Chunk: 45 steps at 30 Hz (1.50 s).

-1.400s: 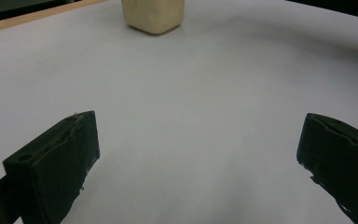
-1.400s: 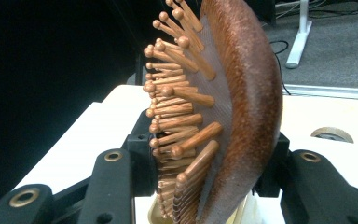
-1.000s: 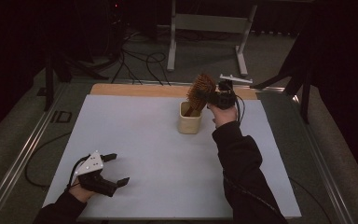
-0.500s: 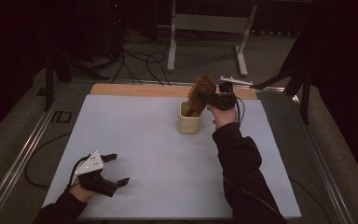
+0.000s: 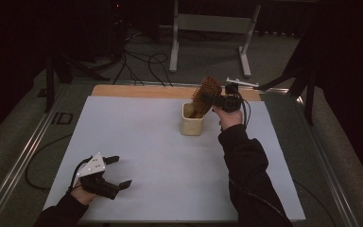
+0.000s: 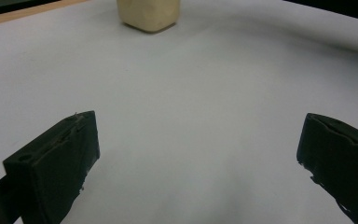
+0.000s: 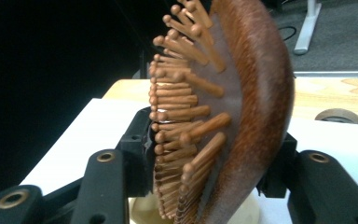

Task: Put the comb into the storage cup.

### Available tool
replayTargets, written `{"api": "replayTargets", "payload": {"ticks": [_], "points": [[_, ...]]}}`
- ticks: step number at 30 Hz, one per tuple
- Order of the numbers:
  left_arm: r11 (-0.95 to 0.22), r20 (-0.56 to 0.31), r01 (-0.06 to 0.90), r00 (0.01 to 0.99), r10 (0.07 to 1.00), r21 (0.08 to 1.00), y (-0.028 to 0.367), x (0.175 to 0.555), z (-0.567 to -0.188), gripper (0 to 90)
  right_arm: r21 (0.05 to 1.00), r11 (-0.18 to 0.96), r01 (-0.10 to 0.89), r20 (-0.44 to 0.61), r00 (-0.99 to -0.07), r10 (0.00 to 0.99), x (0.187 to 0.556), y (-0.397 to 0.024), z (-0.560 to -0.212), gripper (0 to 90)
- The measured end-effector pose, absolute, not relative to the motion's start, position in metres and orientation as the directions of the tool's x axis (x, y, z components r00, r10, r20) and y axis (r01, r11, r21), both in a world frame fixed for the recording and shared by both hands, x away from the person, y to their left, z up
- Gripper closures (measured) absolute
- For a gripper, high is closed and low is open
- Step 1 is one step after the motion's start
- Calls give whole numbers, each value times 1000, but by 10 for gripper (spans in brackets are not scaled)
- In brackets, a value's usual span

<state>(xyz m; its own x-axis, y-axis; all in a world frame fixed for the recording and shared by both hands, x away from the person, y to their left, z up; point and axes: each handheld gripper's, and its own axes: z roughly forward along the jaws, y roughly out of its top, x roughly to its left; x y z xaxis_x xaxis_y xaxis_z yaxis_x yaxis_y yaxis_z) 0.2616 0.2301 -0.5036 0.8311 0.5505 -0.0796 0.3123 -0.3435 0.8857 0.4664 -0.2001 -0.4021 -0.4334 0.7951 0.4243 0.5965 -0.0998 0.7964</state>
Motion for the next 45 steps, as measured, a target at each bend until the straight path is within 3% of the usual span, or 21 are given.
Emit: {"api": "replayTargets", "payload": {"ticks": [10, 16, 20, 45], "points": [[-344, -82, 314, 831, 550, 885, 231, 262, -504, 0, 808, -72, 584, 398, -451, 799, 466, -198, -403, 418], [-343, -83, 315, 831, 549, 885, 231, 262, -504, 0, 805, -85, 586, 429, -478, 766, 465, -203, -402, 206], [-342, -83, 314, 831, 550, 886, 231, 262, -503, 0, 811, -60, 582, 411, -493, 767, 463, -205, -401, 134], [-340, -84, 313, 832, 548, 887, 231, 262, -502, 0, 852, 77, 518, 259, -544, 798, 449, -213, -406, 90]]}}
